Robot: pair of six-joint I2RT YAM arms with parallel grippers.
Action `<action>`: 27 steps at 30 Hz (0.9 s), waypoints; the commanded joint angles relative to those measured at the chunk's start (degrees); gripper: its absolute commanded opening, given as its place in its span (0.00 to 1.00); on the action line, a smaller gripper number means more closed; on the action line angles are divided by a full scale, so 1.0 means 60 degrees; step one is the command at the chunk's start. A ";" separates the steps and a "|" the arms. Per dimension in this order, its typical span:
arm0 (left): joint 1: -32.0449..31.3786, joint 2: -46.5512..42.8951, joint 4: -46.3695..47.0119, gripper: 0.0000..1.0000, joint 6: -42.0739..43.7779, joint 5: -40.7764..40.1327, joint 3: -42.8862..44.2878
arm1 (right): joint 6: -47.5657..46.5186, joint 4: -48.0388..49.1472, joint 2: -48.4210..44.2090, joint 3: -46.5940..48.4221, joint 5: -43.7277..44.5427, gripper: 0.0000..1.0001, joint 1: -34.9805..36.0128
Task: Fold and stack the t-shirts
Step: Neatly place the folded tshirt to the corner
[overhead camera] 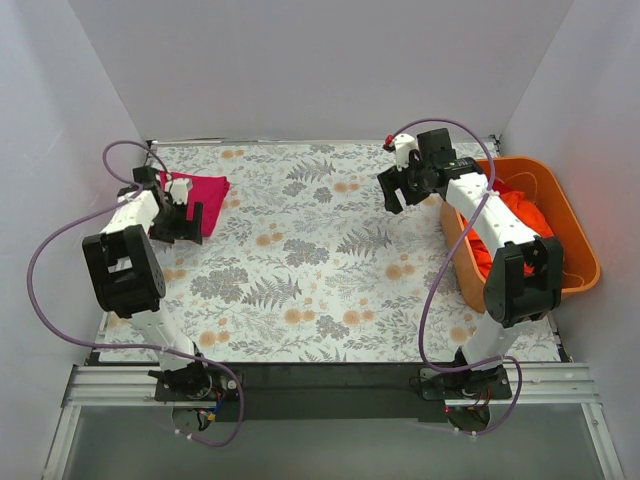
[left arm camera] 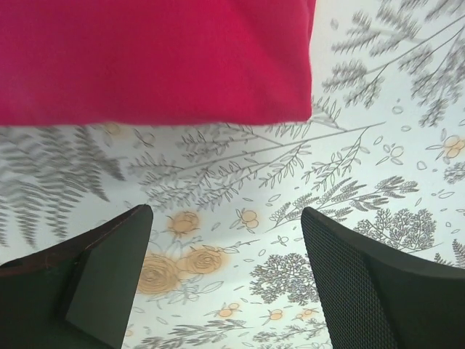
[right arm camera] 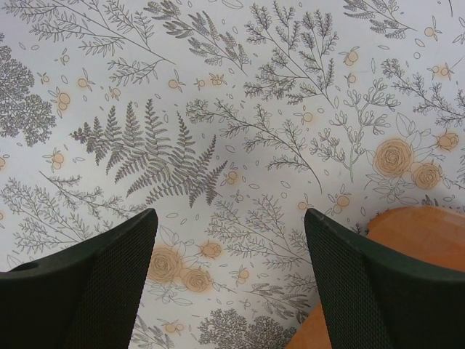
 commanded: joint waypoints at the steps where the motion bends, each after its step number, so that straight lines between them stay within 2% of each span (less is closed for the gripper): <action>1: 0.0041 -0.0262 0.0203 0.82 -0.0499 -0.0170 -0.0534 | -0.0053 0.0026 -0.0483 0.0106 -0.0162 0.88 -0.0057; 12: -0.0164 0.1320 0.1535 0.82 -0.1979 -0.0550 -0.0330 | -0.0083 0.0041 -0.0571 -0.0099 -0.0220 0.91 -0.0043; 22: -0.0369 0.2785 0.1772 0.80 -0.2668 -0.0493 0.1354 | -0.0170 0.0026 -0.0615 -0.0348 -0.0191 0.91 -0.0058; 27: -0.0384 0.3546 0.1625 0.80 -0.3559 -0.0230 0.2407 | -0.0171 0.0026 -0.0542 -0.0348 -0.0220 0.91 -0.0057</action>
